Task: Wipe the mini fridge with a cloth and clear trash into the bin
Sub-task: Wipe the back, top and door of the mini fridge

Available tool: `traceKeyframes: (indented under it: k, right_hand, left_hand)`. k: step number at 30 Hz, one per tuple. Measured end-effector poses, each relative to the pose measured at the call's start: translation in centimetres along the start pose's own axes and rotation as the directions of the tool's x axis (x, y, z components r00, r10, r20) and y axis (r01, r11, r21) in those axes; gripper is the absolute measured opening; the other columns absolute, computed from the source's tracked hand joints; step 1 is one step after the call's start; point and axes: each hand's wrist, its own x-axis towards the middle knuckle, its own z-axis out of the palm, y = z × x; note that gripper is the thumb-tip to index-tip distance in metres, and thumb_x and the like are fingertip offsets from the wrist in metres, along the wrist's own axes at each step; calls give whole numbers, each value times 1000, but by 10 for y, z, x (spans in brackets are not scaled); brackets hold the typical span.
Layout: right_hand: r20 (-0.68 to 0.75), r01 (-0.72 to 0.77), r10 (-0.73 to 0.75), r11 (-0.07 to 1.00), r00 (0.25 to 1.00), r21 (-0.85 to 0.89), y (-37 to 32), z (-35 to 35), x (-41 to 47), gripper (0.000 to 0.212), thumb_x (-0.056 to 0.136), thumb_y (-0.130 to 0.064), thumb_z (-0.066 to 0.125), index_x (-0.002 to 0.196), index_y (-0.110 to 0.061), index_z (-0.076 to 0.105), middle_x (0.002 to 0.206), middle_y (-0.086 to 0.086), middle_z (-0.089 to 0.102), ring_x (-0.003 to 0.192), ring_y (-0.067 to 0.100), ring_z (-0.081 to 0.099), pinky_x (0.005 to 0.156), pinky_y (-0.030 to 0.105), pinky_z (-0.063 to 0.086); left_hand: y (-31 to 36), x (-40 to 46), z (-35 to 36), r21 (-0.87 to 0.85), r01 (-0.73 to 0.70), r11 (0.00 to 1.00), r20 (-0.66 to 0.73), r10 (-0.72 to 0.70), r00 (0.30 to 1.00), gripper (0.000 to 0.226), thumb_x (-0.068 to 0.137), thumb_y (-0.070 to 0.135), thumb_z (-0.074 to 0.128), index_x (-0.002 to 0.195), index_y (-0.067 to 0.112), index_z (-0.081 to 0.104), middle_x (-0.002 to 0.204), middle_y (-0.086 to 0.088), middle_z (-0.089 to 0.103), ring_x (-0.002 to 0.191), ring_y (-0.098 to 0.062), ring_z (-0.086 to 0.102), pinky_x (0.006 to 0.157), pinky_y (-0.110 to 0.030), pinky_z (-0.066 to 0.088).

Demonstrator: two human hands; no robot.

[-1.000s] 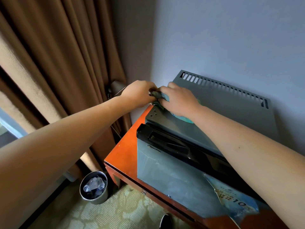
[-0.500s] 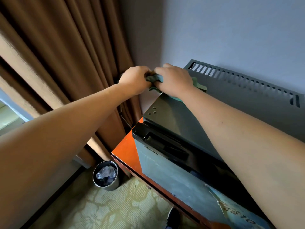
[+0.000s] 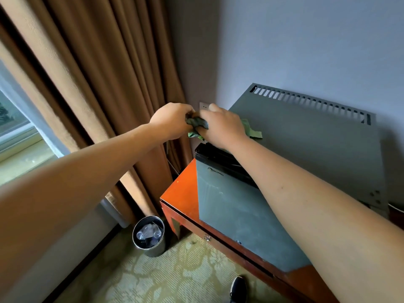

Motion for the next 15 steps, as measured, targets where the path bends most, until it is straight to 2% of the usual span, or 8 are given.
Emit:
traceKeyframes:
  k: [4, 6, 9, 11, 13, 15]
  right_hand:
    - [-19, -26, 26, 1000, 999, 7, 6, -15, -31, 36, 91, -52, 58, 121, -33, 59, 103, 1, 54, 100, 33, 62, 69, 39, 47]
    - [-22, -40, 40, 999, 999, -19, 14, -23, -45, 38, 92, -53, 57, 125, -33, 59, 105, 1, 54, 101, 32, 62, 68, 38, 46]
    - [-32, -65, 64, 997, 997, -41, 21, -28, -59, 39, 93, -52, 58, 127, -35, 57, 94, -4, 44, 97, 33, 62, 63, 35, 40]
    - [-42, -66, 63, 996, 997, -56, 22, -26, -57, 38, 92, -52, 58, 127, -35, 57, 93, -4, 43, 96, 32, 63, 62, 34, 38]
    - [-48, -52, 49, 997, 998, -54, 20, -22, -47, 35, 93, -51, 58, 123, -33, 58, 100, -2, 51, 97, 33, 63, 63, 34, 38]
    - [-48, -29, 27, 999, 998, -44, 17, -14, -32, 32, 93, -50, 57, 119, -30, 59, 102, 0, 53, 96, 34, 63, 62, 35, 38]
  left_hand:
    - [27, -10, -12, 82, -121, 989, 39, 118, 992, 20, 84, 35, 68, 101, 26, 70, 95, 3, 71, 91, -26, 66, 74, -41, 57]
    - [42, -11, -13, 108, -169, 980, 62, 163, 985, 20, 85, 36, 66, 103, 27, 69, 95, 5, 69, 92, -26, 65, 73, -38, 56]
    - [54, -10, -10, 136, -211, 968, 62, 205, 977, 20, 87, 36, 66, 105, 29, 68, 89, 8, 61, 92, -25, 63, 69, -33, 51]
    - [51, -9, -7, 130, -212, 969, 55, 206, 977, 21, 87, 34, 66, 107, 28, 68, 94, 5, 64, 92, -25, 63, 68, -33, 50]
    - [43, -8, -5, 112, -190, 975, 35, 187, 982, 21, 87, 32, 65, 106, 26, 68, 99, 2, 68, 94, -26, 64, 70, -35, 52]
    - [32, -8, -4, 101, -154, 983, 21, 153, 988, 19, 86, 30, 63, 103, 23, 67, 97, -1, 70, 92, -28, 66, 71, -39, 55]
